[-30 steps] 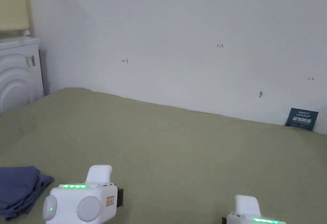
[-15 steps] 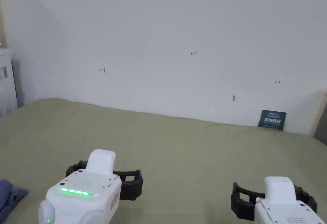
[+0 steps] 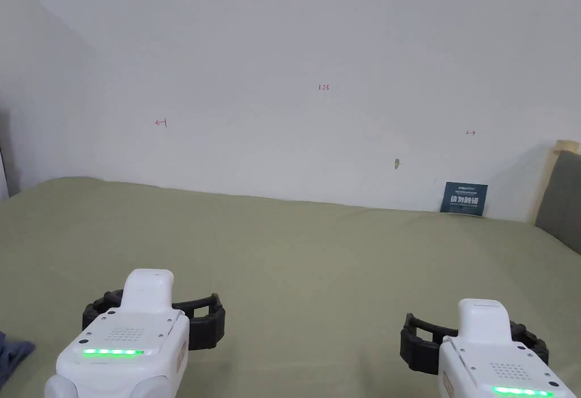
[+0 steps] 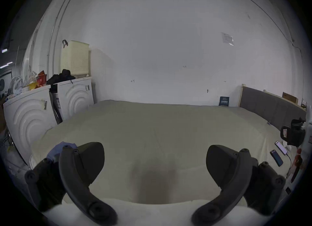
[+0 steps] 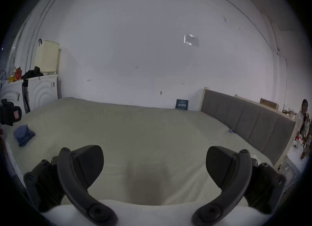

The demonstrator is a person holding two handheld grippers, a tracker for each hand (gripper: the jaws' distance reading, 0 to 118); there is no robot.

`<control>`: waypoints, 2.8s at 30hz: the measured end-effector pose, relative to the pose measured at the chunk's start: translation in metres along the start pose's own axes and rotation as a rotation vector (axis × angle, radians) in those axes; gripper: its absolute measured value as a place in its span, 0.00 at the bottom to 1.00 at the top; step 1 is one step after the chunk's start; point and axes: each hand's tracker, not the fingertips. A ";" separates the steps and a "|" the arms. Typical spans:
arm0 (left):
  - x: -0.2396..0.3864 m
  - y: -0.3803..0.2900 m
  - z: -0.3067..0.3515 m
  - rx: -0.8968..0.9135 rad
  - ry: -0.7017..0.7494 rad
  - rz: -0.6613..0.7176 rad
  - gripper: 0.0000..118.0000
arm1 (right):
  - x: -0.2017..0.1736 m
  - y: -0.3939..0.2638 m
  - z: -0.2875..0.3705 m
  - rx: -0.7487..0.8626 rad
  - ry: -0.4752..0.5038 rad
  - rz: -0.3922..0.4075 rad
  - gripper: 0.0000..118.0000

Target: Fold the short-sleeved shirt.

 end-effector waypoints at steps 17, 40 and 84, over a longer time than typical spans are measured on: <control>-0.006 0.005 0.011 -0.003 -0.069 0.015 1.00 | 0.007 -0.004 0.003 0.072 0.011 -0.093 1.00; -0.009 0.012 0.024 -0.002 -0.045 0.056 1.00 | 0.004 -0.005 0.010 0.079 0.086 -0.017 1.00; 0.000 0.022 0.018 -0.030 -0.103 0.019 1.00 | 0.008 0.011 0.005 -0.019 0.134 -0.130 1.00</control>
